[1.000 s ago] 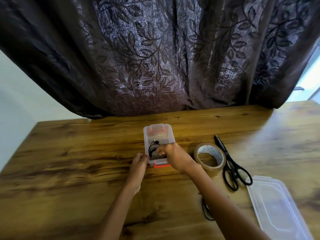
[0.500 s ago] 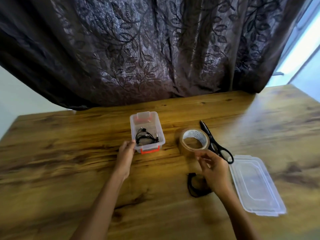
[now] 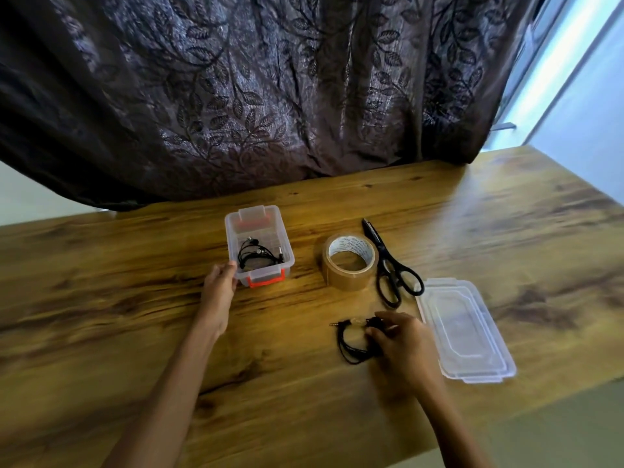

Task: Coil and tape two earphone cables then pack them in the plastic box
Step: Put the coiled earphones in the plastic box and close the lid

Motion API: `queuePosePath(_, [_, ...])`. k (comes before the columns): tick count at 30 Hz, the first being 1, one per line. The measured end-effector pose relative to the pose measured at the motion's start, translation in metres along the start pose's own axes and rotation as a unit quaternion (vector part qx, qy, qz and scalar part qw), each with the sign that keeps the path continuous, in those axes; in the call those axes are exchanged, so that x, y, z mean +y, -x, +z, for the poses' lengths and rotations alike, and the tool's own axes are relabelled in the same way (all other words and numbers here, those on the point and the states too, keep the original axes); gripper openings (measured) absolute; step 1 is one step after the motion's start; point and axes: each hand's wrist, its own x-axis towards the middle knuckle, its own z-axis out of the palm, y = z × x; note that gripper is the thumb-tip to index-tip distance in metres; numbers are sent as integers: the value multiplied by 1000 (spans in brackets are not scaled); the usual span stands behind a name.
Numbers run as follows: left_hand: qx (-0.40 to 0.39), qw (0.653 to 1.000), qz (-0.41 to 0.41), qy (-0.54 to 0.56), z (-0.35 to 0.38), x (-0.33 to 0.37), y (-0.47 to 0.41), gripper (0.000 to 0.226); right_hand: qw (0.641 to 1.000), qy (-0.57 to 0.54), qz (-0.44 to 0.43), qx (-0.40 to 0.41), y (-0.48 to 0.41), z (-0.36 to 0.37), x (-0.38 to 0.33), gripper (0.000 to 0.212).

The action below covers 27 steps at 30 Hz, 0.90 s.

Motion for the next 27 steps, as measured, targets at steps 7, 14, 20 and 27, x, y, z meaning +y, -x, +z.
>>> queuePosePath(7, [-8,1000,-5,-1,-1,-2,0,13,997,-76,25,-8,-11,1,-15,30])
queuePosePath(14, [-26,1000,0,-11,-4,-8,-2,15,984,-159,-79,-21,-42,3,-99,31])
queuePosePath(20, [-34,999,-5,7,-8,-13,-5,16,986,-114,-116,-35,-95,45,-160,13])
queuePosePath(27, [-31,1000,-3,-5,-7,-14,-8,16,988,38,-127,-79,-141,104,-176,15])
